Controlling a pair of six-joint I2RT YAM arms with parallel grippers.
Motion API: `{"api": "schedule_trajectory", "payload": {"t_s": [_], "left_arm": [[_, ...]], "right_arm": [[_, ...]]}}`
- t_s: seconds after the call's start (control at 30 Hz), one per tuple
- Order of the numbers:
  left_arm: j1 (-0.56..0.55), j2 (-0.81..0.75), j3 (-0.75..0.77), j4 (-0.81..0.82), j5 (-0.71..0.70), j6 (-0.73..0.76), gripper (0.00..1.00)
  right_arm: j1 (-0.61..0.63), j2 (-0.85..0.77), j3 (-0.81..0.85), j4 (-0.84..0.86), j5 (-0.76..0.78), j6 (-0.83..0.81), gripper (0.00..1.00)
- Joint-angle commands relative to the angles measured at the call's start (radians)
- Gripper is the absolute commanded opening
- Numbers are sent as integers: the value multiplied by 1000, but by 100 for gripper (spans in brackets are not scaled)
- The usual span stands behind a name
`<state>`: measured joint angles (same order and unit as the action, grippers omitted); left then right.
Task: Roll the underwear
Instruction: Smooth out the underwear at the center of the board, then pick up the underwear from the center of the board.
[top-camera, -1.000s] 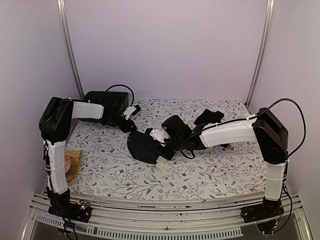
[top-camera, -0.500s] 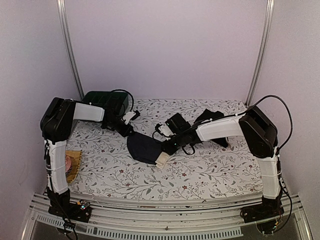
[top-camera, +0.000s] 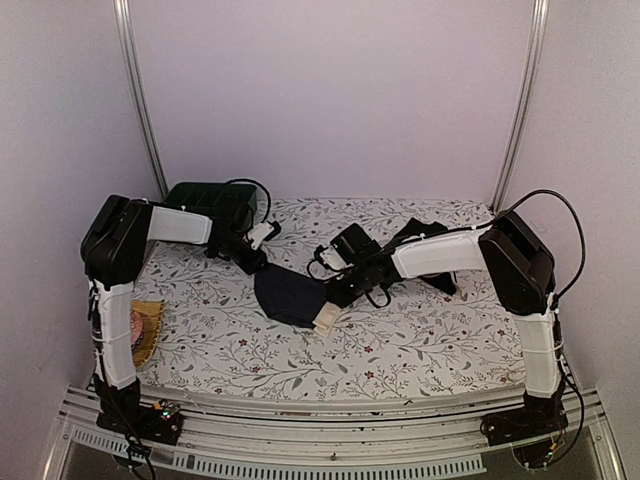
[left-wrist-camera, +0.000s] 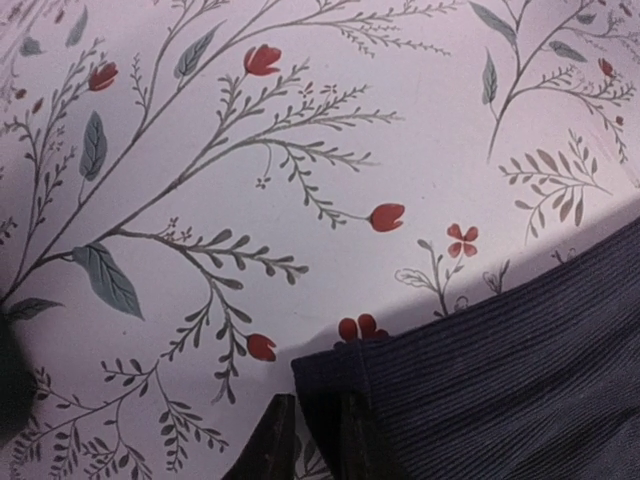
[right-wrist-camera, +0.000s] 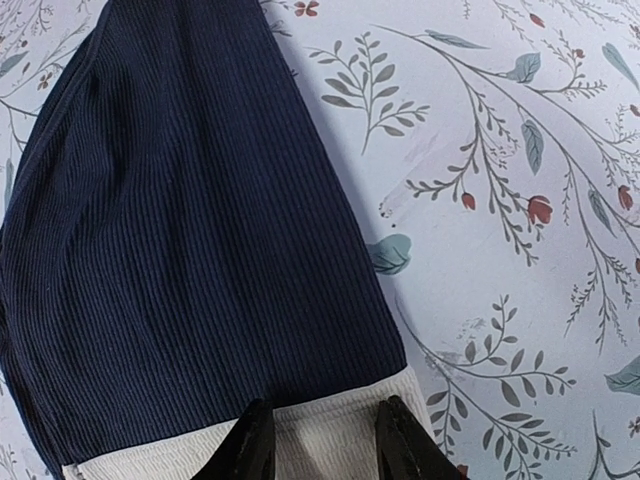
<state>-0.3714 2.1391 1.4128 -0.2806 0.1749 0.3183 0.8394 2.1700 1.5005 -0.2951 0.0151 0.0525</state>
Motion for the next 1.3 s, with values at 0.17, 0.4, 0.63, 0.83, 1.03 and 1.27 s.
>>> {"api": "schedule_trajectory", "payload": {"t_s": [0.17, 0.4, 0.63, 0.83, 1.03, 1.27], "left_arm": [[0, -144, -9, -53, -4, 8, 71], [2, -314, -86, -27, 53, 45, 98], [23, -458, -259, 68, 110, 93, 98], [61, -550, -369, 132, 175, 60, 98], [72, -610, -441, 185, 207, 47, 98], [80, -624, -470, 218, 212, 39, 98]], "right_arm": [[38, -125, -52, 10, 189, -198, 48], [162, -240, -191, 151, 235, -395, 65], [264, -139, -144, 179, 297, -519, 79], [282, 20, -3, 104, 358, -540, 82], [284, 87, 64, 77, 377, -581, 83], [285, 134, 108, 58, 365, -621, 78]]}}
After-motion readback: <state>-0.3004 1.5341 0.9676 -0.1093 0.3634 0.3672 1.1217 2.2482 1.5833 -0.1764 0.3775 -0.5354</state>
